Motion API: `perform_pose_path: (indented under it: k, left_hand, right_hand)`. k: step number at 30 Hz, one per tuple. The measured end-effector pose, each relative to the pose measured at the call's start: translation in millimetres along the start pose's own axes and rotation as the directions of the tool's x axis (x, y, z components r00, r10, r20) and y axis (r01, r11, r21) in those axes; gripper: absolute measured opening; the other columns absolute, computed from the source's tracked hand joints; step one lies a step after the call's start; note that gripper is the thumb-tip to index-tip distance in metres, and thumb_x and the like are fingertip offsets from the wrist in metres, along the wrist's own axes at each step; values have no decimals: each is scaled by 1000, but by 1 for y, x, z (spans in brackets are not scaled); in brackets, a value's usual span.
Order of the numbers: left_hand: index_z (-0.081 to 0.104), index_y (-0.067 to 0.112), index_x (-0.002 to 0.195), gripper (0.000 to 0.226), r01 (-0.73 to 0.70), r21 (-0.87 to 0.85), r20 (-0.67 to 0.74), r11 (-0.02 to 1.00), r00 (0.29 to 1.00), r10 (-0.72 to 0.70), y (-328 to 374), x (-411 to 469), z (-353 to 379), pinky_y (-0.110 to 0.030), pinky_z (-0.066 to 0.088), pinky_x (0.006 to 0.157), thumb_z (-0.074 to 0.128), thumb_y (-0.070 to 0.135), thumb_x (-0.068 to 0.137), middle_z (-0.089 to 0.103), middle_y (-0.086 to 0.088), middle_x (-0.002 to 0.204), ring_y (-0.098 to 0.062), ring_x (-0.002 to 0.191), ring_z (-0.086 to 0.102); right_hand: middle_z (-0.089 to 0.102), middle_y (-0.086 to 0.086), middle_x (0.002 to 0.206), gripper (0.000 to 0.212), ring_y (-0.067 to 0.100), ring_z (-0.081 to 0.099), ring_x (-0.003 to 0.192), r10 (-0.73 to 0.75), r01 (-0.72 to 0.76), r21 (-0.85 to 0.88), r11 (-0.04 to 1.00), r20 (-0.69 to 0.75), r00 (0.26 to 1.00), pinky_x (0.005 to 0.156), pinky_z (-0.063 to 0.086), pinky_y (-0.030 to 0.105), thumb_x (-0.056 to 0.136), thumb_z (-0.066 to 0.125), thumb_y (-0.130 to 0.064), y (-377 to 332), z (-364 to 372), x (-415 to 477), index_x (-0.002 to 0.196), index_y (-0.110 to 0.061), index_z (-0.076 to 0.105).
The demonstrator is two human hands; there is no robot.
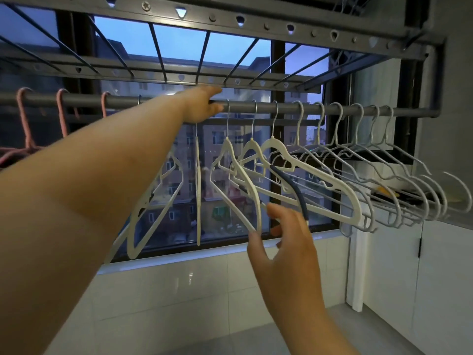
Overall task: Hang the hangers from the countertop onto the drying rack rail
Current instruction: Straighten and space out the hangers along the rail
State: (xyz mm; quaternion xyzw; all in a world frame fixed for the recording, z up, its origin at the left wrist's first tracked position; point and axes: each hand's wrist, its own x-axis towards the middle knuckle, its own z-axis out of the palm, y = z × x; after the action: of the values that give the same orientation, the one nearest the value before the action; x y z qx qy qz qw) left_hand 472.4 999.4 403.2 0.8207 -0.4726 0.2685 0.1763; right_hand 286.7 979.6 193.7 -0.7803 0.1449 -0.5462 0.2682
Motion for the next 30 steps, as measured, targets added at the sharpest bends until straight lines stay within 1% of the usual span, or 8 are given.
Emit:
perform_pose_path:
  k: [8, 20, 21, 23, 25, 27, 28, 30]
  left_hand:
    - [27, 19, 143, 49, -28, 85, 62, 996, 998, 23, 7, 15, 11, -41, 34, 102, 39, 28, 96, 45, -15, 136, -32, 122, 44]
    - [31, 23, 140, 45, -53, 146, 36, 988, 998, 48, 4, 25, 17, -33, 31, 83, 39, 29, 96, 50, -14, 127, -31, 111, 47]
    - [31, 23, 140, 45, -52, 146, 36, 988, 998, 47, 3, 26, 16, -34, 31, 83, 39, 29, 96, 49, -14, 128, -32, 112, 47]
    - [32, 23, 139, 45, -50, 141, 34, 989, 998, 46, 2, 25, 15, -34, 32, 84, 40, 29, 96, 50, -14, 127, -31, 111, 47]
    - [33, 23, 138, 43, -56, 142, 38, 988, 998, 51, 0, 24, 14, -34, 32, 83, 40, 29, 96, 51, -15, 124, -29, 104, 47]
    - [34, 23, 137, 42, -56, 152, 38, 987, 998, 51, -2, 23, 14, -36, 34, 84, 40, 29, 96, 51, -15, 123, -27, 101, 47]
    - [34, 23, 137, 42, -50, 158, 34, 986, 998, 45, -3, 23, 14, -37, 35, 87, 40, 29, 96, 51, -15, 124, -29, 105, 47]
    - [33, 24, 138, 43, -33, 177, 22, 984, 999, 29, -4, 22, 14, -41, 36, 93, 40, 30, 96, 49, -15, 128, -33, 114, 47]
  right_hand:
    - [42, -24, 95, 36, 0, 45, 100, 58, -63, 70, 996, 83, 995, 80, 38, 8, 92, 51, -22, 2, 6, 5, 125, -31, 40]
    - [32, -32, 84, 31, -11, 41, 84, 30, -38, 94, 995, 78, 997, 71, 36, -1, 94, 48, -22, 7, 17, 9, 123, -30, 41]
    - [34, -32, 85, 30, -10, 42, 83, -10, 5, 67, 998, 63, 998, 68, 37, 0, 93, 48, -24, 5, 19, 9, 122, -31, 42]
    - [41, -28, 92, 28, -3, 45, 81, -154, 148, -51, 988, -126, 980, 64, 34, 1, 86, 48, -31, 5, 18, 10, 114, -29, 45]
    - [49, -14, 101, 31, 3, 44, 94, -231, 197, -131, 972, -343, 911, 80, 38, 6, 78, 46, -32, 11, 10, 12, 109, -26, 45]
    - [50, -8, 108, 33, 9, 39, 105, -210, 157, -155, 975, -438, 874, 94, 33, 9, 78, 48, -29, 17, -3, 18, 111, -25, 46]
    - [51, -4, 112, 34, 9, 38, 108, -178, 120, -153, 981, -451, 875, 91, 32, 10, 80, 52, -24, 20, -10, 21, 114, -23, 49]
    - [50, 1, 122, 40, 9, 37, 116, -53, 26, -77, 997, -366, 929, 94, 35, 18, 84, 60, -10, 24, -19, 26, 122, -15, 51]
